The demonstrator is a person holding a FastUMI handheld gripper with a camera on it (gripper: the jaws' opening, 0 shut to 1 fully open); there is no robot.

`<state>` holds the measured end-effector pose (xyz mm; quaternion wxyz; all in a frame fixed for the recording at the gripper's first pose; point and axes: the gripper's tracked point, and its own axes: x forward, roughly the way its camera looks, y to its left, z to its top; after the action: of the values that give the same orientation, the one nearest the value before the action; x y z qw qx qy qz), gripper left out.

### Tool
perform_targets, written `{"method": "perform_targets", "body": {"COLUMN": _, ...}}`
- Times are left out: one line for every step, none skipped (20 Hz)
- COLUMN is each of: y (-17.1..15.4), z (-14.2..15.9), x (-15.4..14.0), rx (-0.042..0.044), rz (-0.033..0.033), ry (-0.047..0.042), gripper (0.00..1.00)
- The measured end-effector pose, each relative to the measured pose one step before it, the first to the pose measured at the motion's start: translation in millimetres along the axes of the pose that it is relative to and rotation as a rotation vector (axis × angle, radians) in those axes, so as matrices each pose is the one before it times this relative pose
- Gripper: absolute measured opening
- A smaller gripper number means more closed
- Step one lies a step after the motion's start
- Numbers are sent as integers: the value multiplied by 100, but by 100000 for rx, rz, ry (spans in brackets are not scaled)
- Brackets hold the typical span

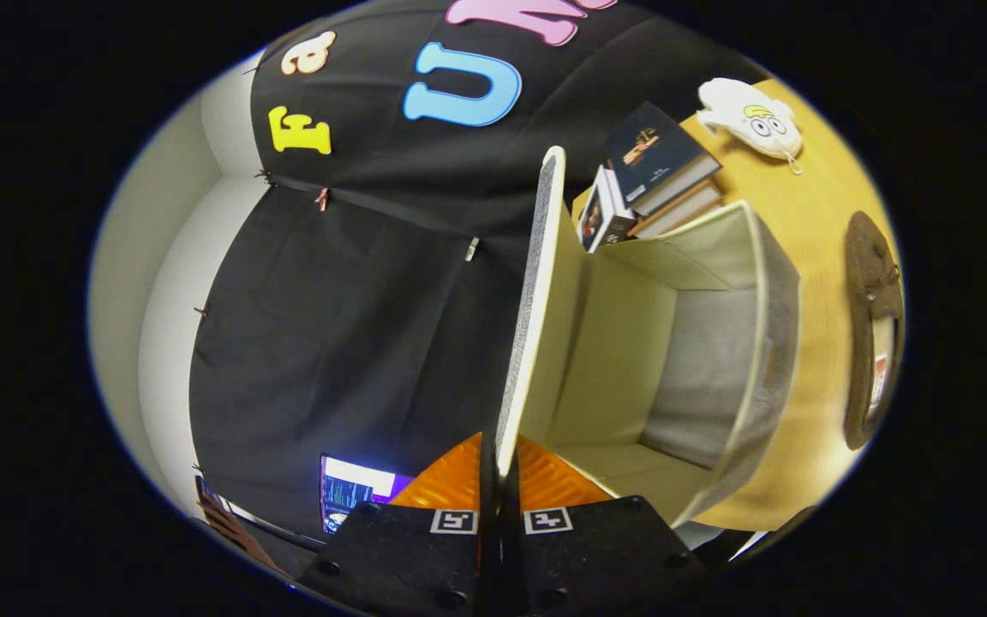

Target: Open the storage box then place both shoes into the box .Put the left shoe in first, then the right shoe, with the right side of both shoes facing outward in a uniform manner.

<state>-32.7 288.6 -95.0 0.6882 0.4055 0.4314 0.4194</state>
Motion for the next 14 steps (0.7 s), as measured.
{"method": "perform_targets", "body": {"y": 1353, "z": -62, "x": 809, "rx": -2785, "rz": 1079, "ry": 349, "gripper": 5}}
{"method": "perform_targets", "body": {"y": 1118, "z": -130, "x": 1175, "rx": -2893, "rz": 825, "ry": 823, "gripper": 5}}
{"method": "perform_targets", "body": {"y": 891, "z": -153, "x": 1227, "rx": -2180, "rz": 944, "ry": 486, "gripper": 5}}
{"method": "perform_targets", "body": {"y": 808, "z": -7, "x": 1529, "rx": -297, "rz": 931, "ry": 298, "gripper": 5}}
{"method": "perform_targets", "body": {"y": 812, "z": -16, "x": 1562, "rx": 839, "rz": 528, "ry": 544, "gripper": 5}}
{"method": "perform_targets", "body": {"y": 522, "z": -131, "x": 1646, "rx": -340, "rz": -107, "ry": 133, "gripper": 5}}
{"method": "perform_targets", "body": {"y": 634, "z": -188, "x": 1445, "rx": -1257, "rz": -214, "ry": 294, "gripper": 5}}
{"method": "perform_targets", "body": {"y": 324, "z": -277, "x": 1441, "rx": -1556, "rz": -696, "ry": 909, "gripper": 5}}
{"method": "perform_targets", "body": {"y": 115, "z": -492, "x": 1258, "rx": -1170, "rz": -918, "ry": 1275, "gripper": 5}}
{"method": "perform_targets", "body": {"y": 53, "z": -408, "x": 1271, "rx": -348, "rz": -698, "ry": 1362, "gripper": 5}}
{"method": "perform_targets", "body": {"y": 66, "z": -344, "x": 1228, "rx": 510, "rz": -586, "ry": 1063, "gripper": 5}}
{"method": "perform_targets", "body": {"y": -3, "z": -223, "x": 1162, "rx": 329, "rz": -230, "ry": 1100, "gripper": 5}}
{"method": "perform_targets", "body": {"y": -34, "z": -133, "x": 806, "rx": -676, "rz": -332, "ry": 317, "gripper": 5}}
{"method": "perform_targets", "body": {"y": -115, "z": -44, "x": 735, "rx": -1196, "rz": -366, "ry": 13, "gripper": 5}}
